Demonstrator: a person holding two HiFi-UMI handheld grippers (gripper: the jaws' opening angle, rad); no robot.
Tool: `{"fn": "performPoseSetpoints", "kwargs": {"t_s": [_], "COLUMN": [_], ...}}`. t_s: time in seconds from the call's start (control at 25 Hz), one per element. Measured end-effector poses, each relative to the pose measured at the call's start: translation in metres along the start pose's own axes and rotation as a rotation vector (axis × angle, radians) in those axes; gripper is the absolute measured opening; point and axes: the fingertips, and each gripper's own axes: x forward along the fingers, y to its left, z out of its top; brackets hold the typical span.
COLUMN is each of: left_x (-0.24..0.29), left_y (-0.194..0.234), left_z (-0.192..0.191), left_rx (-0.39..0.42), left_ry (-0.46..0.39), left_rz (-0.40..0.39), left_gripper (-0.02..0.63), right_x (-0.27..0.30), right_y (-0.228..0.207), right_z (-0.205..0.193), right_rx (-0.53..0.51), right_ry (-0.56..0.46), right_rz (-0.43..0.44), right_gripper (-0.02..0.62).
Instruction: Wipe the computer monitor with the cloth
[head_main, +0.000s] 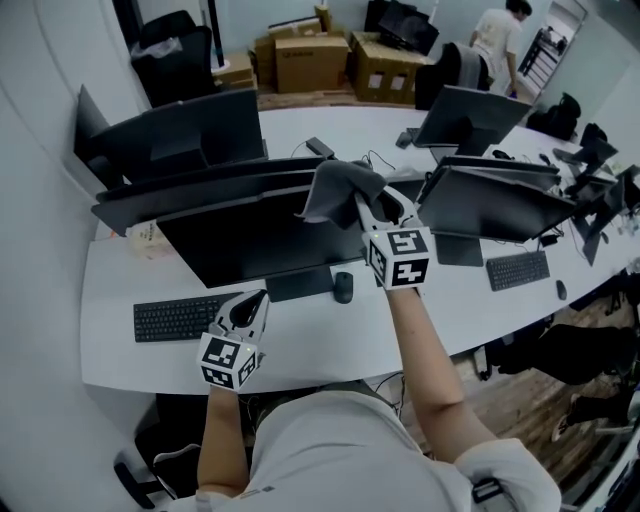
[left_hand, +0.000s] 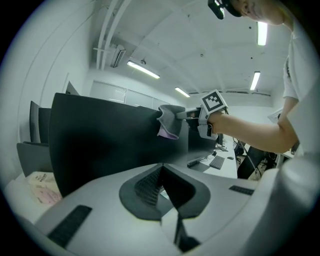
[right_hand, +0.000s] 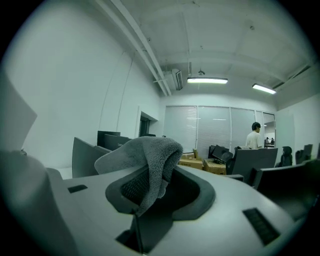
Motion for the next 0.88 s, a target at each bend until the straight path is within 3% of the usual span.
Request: {"fn": "performPoseSetpoints", "kwargs": {"t_s": [0.88], "left_x": [0.082], "left_y": [-0.047], "left_z": [0.011], "left_rx": [0.042], "left_ry": [0.034], "left_rz": [-0.075], "left_gripper": [0.002], "right_x": [-0.027], "right_y": [-0.133], "right_z": [-0.008], "right_rx": [0.079], "right_ry": [-0.077], "right_rz": [-0.158], "right_gripper": [0.130]}}
